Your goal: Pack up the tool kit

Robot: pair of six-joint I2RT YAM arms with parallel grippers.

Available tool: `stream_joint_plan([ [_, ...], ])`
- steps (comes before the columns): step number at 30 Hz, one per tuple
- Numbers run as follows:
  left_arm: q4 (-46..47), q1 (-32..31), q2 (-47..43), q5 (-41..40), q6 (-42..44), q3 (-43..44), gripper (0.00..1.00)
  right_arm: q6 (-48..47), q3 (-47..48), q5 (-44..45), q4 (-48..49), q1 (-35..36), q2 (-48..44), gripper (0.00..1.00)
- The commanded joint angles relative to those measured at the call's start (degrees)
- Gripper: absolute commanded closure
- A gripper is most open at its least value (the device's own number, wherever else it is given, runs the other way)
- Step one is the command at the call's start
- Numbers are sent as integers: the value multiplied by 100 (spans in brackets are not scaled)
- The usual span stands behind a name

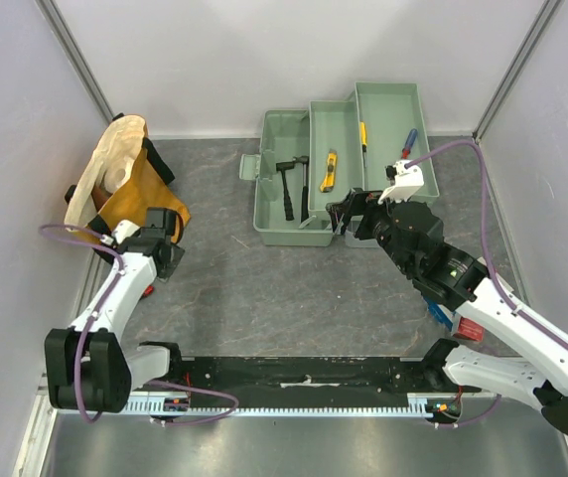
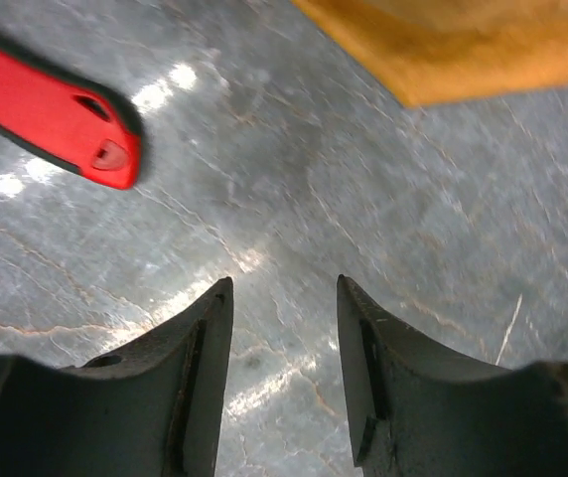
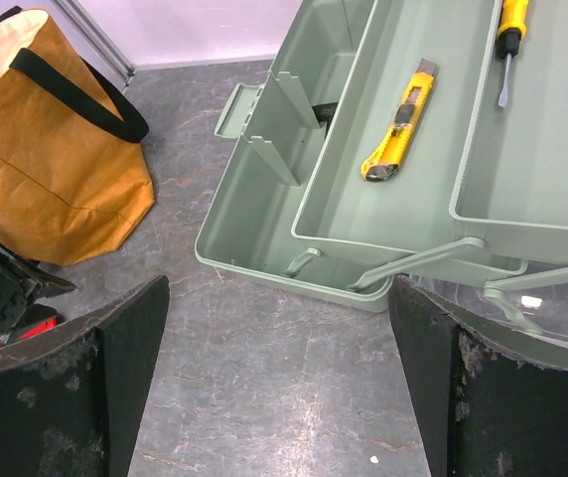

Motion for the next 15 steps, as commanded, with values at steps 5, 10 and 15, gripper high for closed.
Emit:
stream_joint_plan([
  [5,-186,1032,122,-317,-884,-100,49,-104,471,60,-63,6,131,2],
  [10,-247,1630,184,-590,-1218,-425,50,-210,603,-2,-169,6,263,2],
  [15,-133,2448,166,-309,-1315,-628,53,-157,621,-98,-151,6,465,2],
])
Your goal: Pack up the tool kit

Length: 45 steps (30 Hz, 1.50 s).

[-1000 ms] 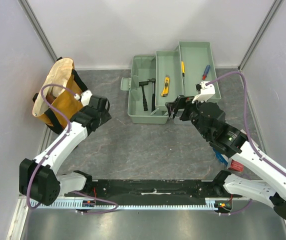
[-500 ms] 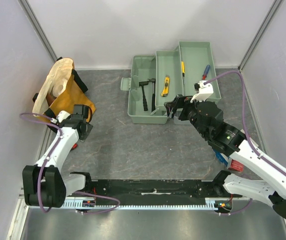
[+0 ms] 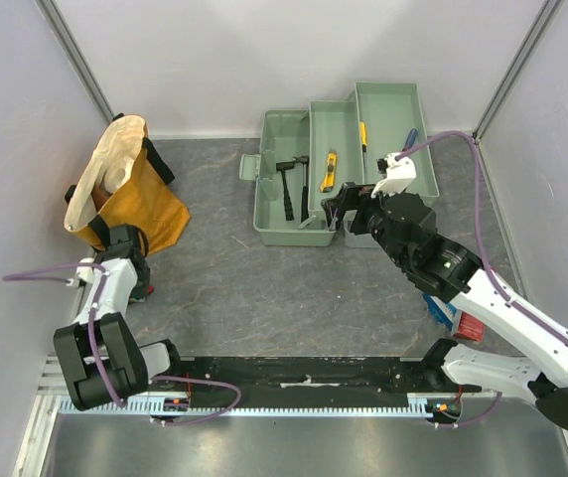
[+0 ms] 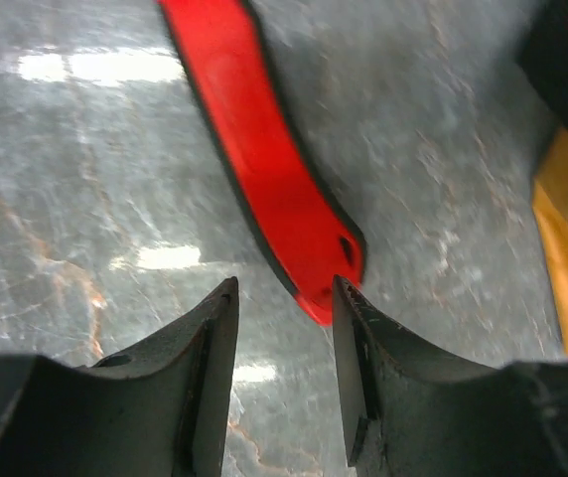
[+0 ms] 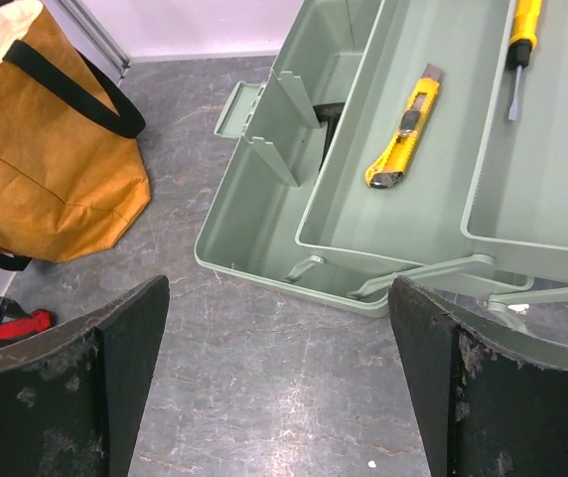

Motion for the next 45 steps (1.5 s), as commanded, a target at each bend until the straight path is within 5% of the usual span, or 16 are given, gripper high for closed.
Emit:
stream_joint_plan([
  [1,27,542,-55,-95,-480,-121,52,-37,297,-125,-33,6,212,2],
  [13,527,1290,156,-174,-279,-490,52,-116,464,-222,-68,6,396,2],
  [20,808,1369,340,-7,-305,-701,52,-10,342,472,89,6,291,2],
  [29,950,1431,429,248,-129,-727,93,-45,385,525,125,6,432,2],
  [38,1178,1413,34,1152,169,-973,98,16,254,604,151,6,291,2],
  [45,1477,1133,-1117,1690,424,-1483,98,121,122,692,177,6,282,2],
])
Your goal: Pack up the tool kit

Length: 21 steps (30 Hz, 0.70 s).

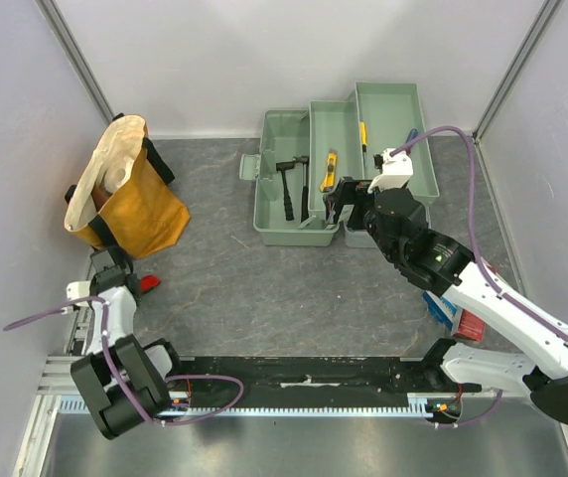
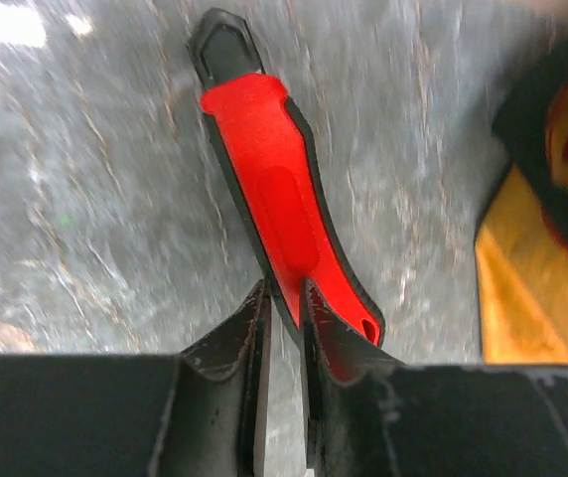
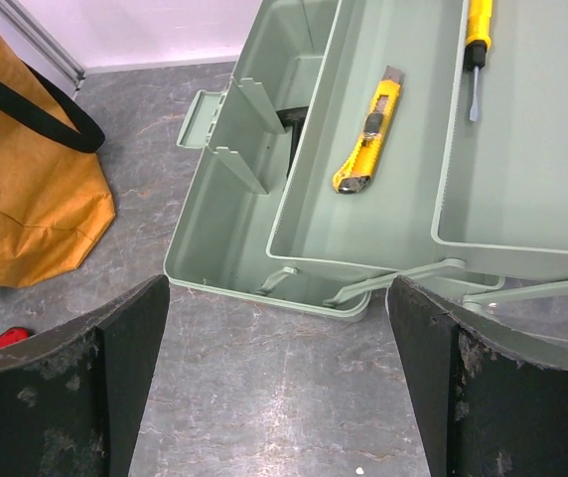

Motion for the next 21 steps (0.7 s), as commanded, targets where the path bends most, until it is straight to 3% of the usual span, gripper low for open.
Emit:
stream_joint_plan([
  [1,-114,-352,-457,982,433,-332,98,86,-53,183,265,6,-39,2],
  [6,-290,-1115,-854,982,320,-358,98,95,-44,209,317,6,5,2],
  [9,-316,-1819,-749,816,153,-358,98,86,-36,227,326,6,5,2],
  [11,-334,-1943,-583,675,205,-297,98,86,-36,253,335,6,-30,2],
  [14,-570,-1935,-319,342,389,36,73,60,-97,324,335,-3,-100,2],
  [15,-693,-1961,-266,236,416,203,51,43,-106,350,335,-3,-135,2],
  [16,-799,-1952,-231,130,460,326,44,16,-123,402,318,-3,-179,2],
  [18,-966,-1944,-221,-28,521,572,33,-10,-150,429,335,-3,-206,2],
  [21,-1037,-1943,-344,-169,565,740,26,-63,-132,455,318,-12,-232,2],
])
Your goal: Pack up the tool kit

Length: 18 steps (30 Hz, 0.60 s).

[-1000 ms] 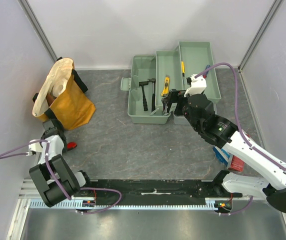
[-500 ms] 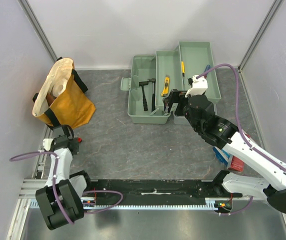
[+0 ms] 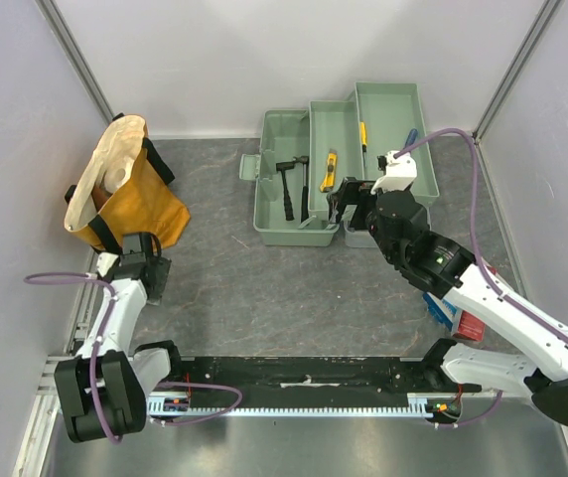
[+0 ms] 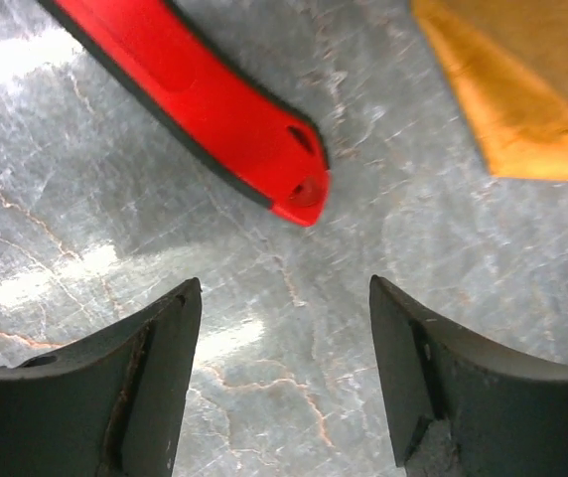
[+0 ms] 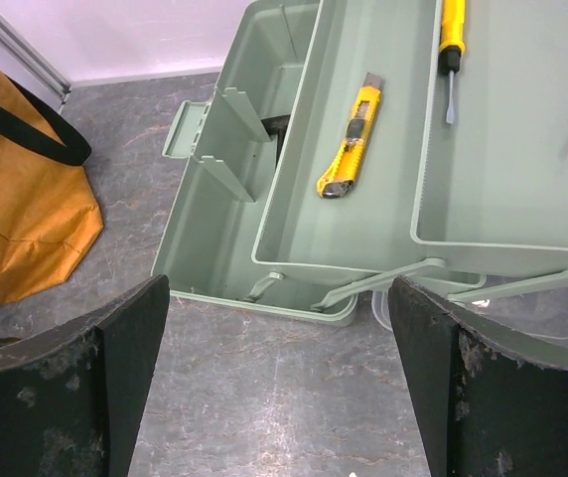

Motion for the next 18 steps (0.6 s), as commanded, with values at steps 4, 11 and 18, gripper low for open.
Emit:
stream_joint_plan([
  [4,-491,35,-258,-931,152,579,16,-72,5,211,239,-21,-177,2],
  [11,-887,1070,-109,-1126,-14,721,5,-142,41,202,239,-38,-274,2],
  [18,-765,1898,278,-968,-480,624,5,-230,260,-27,186,-38,-160,2],
])
